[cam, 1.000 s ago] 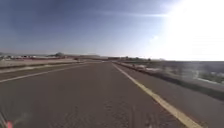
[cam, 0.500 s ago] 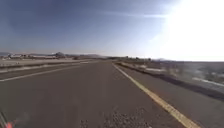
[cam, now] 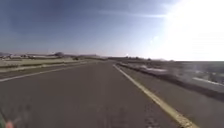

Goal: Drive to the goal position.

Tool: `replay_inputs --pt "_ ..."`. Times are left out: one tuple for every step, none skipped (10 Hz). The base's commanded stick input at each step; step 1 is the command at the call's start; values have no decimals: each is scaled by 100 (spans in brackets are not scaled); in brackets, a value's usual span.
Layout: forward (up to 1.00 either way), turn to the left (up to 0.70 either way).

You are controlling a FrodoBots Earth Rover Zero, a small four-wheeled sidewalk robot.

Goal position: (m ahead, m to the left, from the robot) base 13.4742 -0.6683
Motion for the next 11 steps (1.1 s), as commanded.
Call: replay_inputs --pt "70 0" --pt "70 0" --pt "70 0" --pt "70 0" --pt "70 0" --pt "70 0" --pt "70 0" --pt "70 0" --pt "70 0" --pt "70 0" --pt "70 0"
